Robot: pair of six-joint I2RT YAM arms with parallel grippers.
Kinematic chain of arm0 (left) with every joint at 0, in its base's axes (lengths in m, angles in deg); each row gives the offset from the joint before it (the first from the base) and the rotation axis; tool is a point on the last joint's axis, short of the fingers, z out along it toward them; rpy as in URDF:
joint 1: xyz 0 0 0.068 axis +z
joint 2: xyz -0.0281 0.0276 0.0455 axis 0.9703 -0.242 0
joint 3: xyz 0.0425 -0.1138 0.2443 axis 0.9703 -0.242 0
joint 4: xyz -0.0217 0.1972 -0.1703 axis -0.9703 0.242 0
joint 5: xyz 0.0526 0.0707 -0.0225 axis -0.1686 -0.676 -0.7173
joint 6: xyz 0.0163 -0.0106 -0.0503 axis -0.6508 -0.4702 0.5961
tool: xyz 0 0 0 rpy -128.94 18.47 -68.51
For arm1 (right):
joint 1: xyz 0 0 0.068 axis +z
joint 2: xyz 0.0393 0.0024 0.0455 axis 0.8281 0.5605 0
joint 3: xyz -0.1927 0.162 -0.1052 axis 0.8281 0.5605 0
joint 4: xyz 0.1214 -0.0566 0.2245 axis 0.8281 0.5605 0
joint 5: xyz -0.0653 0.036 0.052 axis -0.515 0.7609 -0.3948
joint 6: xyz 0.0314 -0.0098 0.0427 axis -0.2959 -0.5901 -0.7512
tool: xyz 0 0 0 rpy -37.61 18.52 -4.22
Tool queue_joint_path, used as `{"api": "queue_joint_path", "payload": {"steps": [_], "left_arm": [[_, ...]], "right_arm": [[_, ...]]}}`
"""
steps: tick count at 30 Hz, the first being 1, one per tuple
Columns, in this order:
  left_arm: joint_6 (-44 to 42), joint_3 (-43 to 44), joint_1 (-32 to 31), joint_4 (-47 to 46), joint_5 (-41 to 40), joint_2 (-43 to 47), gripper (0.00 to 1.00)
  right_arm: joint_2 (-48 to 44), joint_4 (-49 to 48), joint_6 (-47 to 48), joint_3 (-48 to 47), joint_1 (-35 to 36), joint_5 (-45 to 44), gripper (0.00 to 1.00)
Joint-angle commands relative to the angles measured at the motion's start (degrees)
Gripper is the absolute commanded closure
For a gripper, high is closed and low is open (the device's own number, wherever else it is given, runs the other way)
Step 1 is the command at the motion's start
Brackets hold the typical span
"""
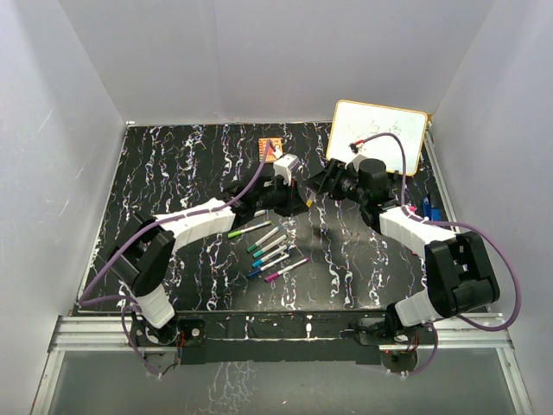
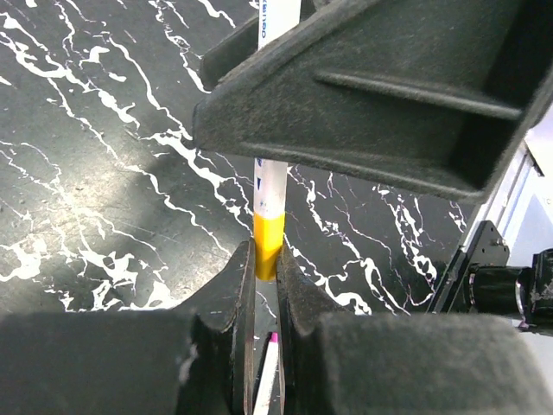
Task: Open the pen caps
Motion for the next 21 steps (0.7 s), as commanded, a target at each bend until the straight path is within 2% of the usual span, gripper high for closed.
{"api": "queue_joint_path", "payload": {"steps": [1, 8, 18, 21], "left_arm": [[1.6, -1.5, -0.4, -4.5, -2.8, 2.5, 1.0], [2.1, -1.5, -0.5, -5.6, -3.0, 2.4, 1.0], [3.5, -1.7, -0.8, -7.6, -2.1, 1.7, 1.0], [3.7, -1.6, -1.0, -8.0, -2.0, 1.3, 1.0]], "right_arm": [[-0.7, -4.5, -0.9, 0.6, 0.2, 0.4, 0.44], [-0.5, -4.7, -1.0, 1.0, 0.2, 0.6, 0.62], [0.6, -6.8, -2.3, 1.6, 0.2, 1.9, 0.64], [0.5, -7.1, -2.4, 1.7, 0.2, 2.0, 0.73]]}}
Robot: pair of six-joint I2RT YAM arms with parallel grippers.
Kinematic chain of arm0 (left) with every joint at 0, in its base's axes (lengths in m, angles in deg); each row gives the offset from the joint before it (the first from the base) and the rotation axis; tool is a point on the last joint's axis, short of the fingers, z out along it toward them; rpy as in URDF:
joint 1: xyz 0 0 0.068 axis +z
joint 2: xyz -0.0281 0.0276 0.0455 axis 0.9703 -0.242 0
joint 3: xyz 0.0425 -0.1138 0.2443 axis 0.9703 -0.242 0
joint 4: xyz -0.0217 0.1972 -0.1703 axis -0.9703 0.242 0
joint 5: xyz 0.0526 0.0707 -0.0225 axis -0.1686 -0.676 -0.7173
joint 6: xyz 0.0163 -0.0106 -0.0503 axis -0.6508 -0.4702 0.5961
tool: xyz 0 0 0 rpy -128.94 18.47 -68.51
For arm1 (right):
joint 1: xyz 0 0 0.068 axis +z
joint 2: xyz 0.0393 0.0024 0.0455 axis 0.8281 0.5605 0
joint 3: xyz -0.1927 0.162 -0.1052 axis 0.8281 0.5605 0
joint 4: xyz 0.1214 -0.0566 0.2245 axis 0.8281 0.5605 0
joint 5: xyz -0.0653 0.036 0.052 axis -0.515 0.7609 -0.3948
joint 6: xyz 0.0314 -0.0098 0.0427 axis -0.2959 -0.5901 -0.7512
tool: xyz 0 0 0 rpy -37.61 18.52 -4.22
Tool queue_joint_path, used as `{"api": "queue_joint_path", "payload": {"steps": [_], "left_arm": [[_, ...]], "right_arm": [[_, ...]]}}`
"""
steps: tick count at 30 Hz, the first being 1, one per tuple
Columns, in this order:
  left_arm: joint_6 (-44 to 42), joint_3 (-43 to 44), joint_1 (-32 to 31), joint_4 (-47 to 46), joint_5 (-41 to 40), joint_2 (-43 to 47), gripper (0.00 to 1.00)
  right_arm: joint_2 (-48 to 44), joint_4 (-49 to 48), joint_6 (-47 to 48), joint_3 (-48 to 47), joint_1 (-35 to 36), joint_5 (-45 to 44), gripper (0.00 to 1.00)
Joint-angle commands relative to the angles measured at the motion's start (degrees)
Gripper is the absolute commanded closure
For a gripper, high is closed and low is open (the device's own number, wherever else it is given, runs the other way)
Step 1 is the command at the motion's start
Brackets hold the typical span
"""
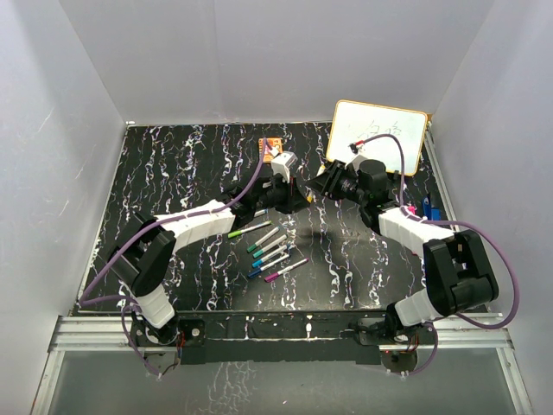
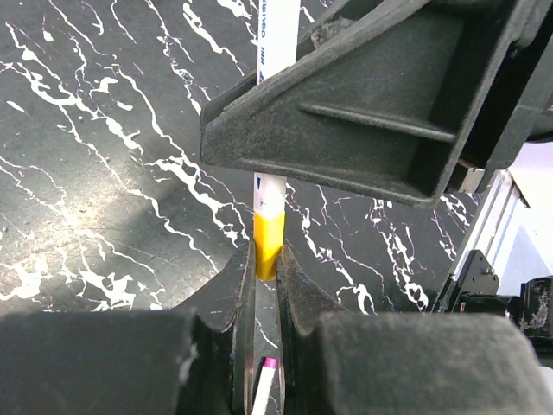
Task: Open the pen caps
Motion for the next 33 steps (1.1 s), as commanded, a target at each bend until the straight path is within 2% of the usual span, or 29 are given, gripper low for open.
{"api": "queue_joint_path", "payload": {"steps": [1, 3, 7, 8, 9, 10, 14, 16, 24, 33], "left_arm": [[0.5, 0.3, -0.8, -2.3, 0.7, 1.1, 1.0], [0.6, 0.3, -0.9, -2.4, 0.7, 0.9, 1.0], [1.1, 0.3, -1.1, -2.9, 0.6, 0.6, 1.0], [1.2, 0.2, -1.1, -3.2, 0.6, 0.6, 0.95], [1.4, 0.0, -1.1, -3.5, 0.5, 0.6, 0.79], [1.5, -0.2, -1.1, -3.8, 0.2, 0.7, 0.69], [1.5, -0.5, -1.1, -4.2, 0.0, 0.7, 0.5], [1.5, -0.4, -1.1, -4.2, 0.2, 0.4, 0.47], [2.0, -1.1, -1.3, -6.3, 1.2, -1.2, 0.45], [2.9, -2.3, -1.4, -9.0, 0.4, -2.4, 0.55]], "right_arm": [[-0.1, -4.2, -0.5, 0.9, 0.2, 0.8, 0.79], [-0.1, -4.3, -0.5, 1.0, 0.1, 0.7, 0.9], [-0.5, -4.6, -0.9, 1.4, 0.2, 0.2, 0.99], [-0.6, -4.7, -1.0, 1.5, 0.2, 0.2, 1.0], [-0.8, -4.6, -1.0, 1.6, 0.2, 0.2, 1.0], [-1.0, -4.7, -1.0, 1.7, 0.2, 0.0, 1.0], [-1.6, -4.9, -1.1, 2.0, 0.2, -0.1, 1.0], [-1.7, -5.1, -1.4, 2.1, 0.2, 0.2, 1.0], [-2.2, -7.1, -3.4, 2.8, 0.1, 1.1, 1.0], [-2.6, -8.4, -5.1, 3.0, 0.2, 2.1, 1.0]]}}
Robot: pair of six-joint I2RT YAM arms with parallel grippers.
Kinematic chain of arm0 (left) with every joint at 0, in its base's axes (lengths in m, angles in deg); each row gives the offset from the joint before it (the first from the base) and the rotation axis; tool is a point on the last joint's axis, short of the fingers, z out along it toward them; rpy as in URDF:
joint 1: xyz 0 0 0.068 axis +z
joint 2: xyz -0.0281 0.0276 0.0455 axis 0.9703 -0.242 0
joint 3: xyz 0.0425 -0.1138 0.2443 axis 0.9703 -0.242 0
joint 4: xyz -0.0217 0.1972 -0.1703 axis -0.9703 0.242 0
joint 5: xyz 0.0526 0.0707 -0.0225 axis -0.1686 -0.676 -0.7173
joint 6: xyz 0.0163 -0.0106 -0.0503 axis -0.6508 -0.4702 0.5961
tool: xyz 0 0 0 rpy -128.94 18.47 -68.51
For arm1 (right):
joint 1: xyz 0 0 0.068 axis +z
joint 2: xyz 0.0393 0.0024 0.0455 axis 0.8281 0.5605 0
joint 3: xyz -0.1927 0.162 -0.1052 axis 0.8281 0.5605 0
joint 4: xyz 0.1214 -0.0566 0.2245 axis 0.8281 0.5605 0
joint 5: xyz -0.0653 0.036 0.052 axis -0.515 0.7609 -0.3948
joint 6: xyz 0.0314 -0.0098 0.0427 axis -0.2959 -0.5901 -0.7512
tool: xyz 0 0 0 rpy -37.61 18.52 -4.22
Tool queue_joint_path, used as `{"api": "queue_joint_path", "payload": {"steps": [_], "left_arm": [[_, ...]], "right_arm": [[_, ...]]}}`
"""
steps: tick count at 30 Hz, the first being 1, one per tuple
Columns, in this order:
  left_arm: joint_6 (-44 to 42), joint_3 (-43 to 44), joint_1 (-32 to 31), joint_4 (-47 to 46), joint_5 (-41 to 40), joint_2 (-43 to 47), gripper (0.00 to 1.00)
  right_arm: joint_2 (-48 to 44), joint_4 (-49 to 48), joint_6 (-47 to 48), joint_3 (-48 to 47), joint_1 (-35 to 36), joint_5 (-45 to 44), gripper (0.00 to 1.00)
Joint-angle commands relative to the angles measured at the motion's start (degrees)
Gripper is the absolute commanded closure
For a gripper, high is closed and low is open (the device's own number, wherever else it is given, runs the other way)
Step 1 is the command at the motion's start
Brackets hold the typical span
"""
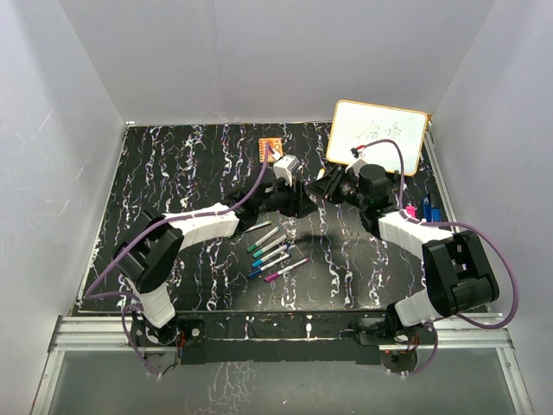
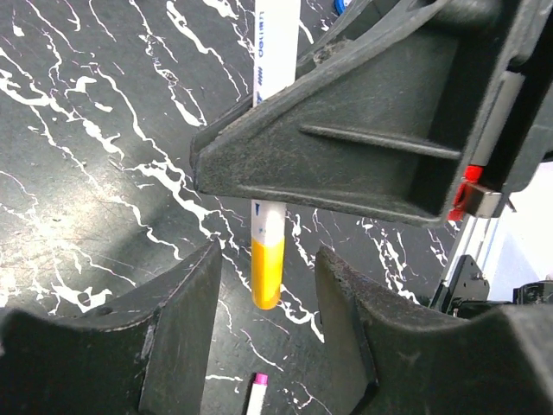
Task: Open the pen caps
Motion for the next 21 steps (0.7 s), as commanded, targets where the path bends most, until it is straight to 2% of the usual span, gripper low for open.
{"api": "queue_joint_path", "payload": {"steps": [1, 4, 7, 12, 21], "left_arm": [[0.6, -0.9, -0.4, -3.6, 0.1, -0.3, 0.57], [0.8, -0.9, -0.5, -4.1, 0.3, -0.7, 0.61], [0.9, -0.9, -0.5, -4.4, 0.2, -0.8, 0.7], [1.3, -1.3, -0.5, -5.1, 0.0, -0.6, 1.0], [3.1, -4.9, -0.7, -5.3, -0.1, 0.6, 1.0]], "right_arm": [[-2.6, -4.9, -1.1, 0.2, 0.0, 0.9, 1.0], [-2.9, -4.9, -1.3, 0.1, 0.0, 1.0, 1.0], [-3.1, -4.9, -1.6, 0.1, 0.0, 1.0, 1.0], [-3.3, -4.6, -2.1, 0.0, 0.0, 0.4, 1.0], [-4.7, -0.4, -3.1, -3.4, -1.2, -9.0, 1.0]]}}
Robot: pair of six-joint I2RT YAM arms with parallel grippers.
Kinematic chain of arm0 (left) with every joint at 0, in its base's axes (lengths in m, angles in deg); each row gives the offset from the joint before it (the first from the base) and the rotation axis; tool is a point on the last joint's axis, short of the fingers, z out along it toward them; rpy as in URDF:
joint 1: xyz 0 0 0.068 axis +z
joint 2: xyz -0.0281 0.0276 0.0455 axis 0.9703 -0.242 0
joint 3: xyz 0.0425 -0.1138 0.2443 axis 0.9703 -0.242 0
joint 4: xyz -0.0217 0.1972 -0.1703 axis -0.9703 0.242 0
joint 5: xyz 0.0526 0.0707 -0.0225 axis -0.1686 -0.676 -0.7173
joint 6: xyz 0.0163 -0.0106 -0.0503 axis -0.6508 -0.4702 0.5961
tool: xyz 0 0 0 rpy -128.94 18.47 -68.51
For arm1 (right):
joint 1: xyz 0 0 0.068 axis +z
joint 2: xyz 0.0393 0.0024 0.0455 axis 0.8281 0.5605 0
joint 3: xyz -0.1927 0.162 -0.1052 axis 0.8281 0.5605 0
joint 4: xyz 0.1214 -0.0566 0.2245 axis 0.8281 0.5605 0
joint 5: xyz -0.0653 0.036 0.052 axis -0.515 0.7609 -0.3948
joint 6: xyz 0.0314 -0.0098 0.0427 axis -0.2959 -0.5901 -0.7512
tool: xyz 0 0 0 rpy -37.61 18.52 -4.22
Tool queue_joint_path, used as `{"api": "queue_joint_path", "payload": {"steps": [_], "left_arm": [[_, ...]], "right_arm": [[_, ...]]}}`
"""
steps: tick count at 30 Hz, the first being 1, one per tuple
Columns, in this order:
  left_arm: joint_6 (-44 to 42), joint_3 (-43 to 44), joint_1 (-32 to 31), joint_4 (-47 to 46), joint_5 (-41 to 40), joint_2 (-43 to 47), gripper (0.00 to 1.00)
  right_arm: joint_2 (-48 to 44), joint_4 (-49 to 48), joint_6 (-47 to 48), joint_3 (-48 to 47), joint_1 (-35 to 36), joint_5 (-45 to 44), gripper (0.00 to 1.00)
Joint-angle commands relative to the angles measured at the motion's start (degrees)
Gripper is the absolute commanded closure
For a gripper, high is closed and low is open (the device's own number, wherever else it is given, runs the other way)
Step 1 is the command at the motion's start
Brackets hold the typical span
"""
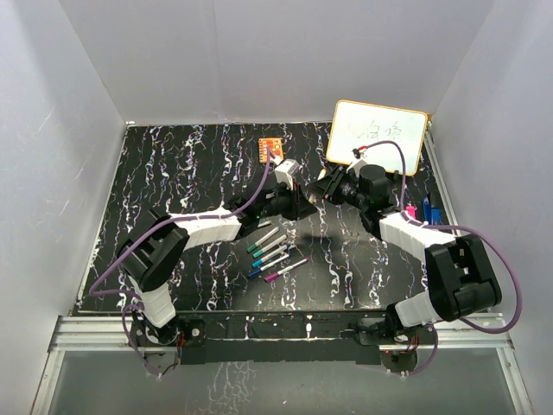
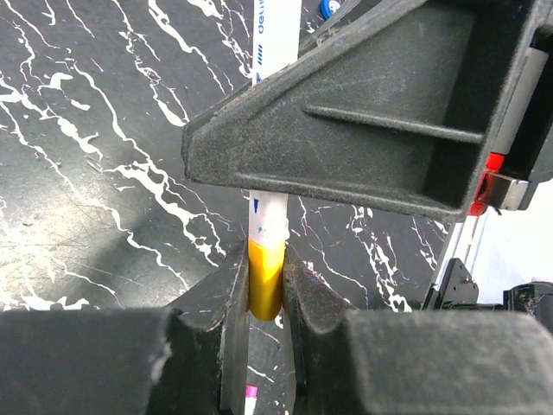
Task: Open the pen caps
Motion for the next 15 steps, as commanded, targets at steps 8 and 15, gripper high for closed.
{"api": "queue_joint_path", "payload": {"steps": [8, 15], "left_arm": [[2.6, -9.1, -0.3, 4.0, -0.8, 6.7, 1.0], [2.0, -10.4, -0.3, 10.3, -1.7, 9.2, 1.0]], "right_arm": [[0.5, -0.3, -0.7, -12.0, -5.7, -12.4, 1.0], [4.1, -2.2, -0.9, -16.6, -6.6, -11.8, 1.0]]}}
